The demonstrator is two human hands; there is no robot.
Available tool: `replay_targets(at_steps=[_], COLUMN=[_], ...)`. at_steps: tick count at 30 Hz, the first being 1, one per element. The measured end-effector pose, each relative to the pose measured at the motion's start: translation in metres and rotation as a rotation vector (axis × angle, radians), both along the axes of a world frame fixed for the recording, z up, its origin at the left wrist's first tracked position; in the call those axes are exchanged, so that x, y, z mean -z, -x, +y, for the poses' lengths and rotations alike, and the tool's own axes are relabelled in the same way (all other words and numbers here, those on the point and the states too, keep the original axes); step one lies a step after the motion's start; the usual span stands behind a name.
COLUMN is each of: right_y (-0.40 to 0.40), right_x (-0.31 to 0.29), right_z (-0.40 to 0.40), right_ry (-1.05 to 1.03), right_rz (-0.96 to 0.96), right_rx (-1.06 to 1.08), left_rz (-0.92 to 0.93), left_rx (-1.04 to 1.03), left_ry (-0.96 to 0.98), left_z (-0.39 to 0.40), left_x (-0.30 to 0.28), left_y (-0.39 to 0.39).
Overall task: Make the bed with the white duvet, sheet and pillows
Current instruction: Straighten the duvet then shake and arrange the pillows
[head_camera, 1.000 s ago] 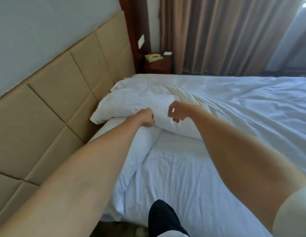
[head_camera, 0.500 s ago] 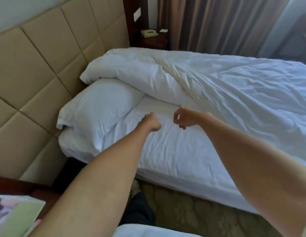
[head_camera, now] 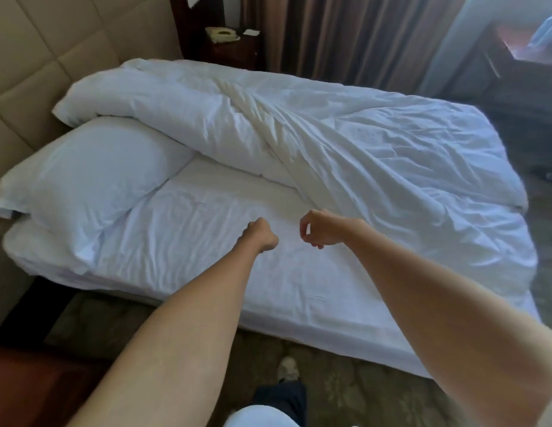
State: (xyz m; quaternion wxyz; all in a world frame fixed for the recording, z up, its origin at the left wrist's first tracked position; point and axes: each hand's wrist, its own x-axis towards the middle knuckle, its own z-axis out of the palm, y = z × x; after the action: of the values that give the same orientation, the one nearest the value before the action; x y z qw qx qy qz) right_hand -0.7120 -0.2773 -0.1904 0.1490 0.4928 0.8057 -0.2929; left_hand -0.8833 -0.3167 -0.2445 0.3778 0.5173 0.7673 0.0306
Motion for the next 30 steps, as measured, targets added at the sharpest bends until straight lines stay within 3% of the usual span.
replay_targets(at_steps=[6,14,19,24,30], right_y=[-0.111,-0.209,-0.242,-0.272,-0.325], right_x=[-0.01,-0.017,0.0,0.02,0.041], right_z=[0.046,0.088,0.109,0.099,0.069], right_ry=[0.01,0.012,0.041,0.107,0.139], right_rz=[-0.128,-0.064,-0.068,-0.037,-0.056], right_rx=[0.015,0.033,-0.157,-0.43,-0.623], left_rz=[-0.079,-0.044,-0.037,-0.003,-0.063], left_rx=[0.05,0.008,-0.158,-0.405,-0.553], left_ry=[0.075,0.044,0.081,0.207,0.283], left_z=[0.032,0.067,0.059,0.009,-0.05], left_x=[0.01,-0.003,0.007,0.025,0.033], left_y=[-0.119,-0.222,-0.277,-0.325,-0.411])
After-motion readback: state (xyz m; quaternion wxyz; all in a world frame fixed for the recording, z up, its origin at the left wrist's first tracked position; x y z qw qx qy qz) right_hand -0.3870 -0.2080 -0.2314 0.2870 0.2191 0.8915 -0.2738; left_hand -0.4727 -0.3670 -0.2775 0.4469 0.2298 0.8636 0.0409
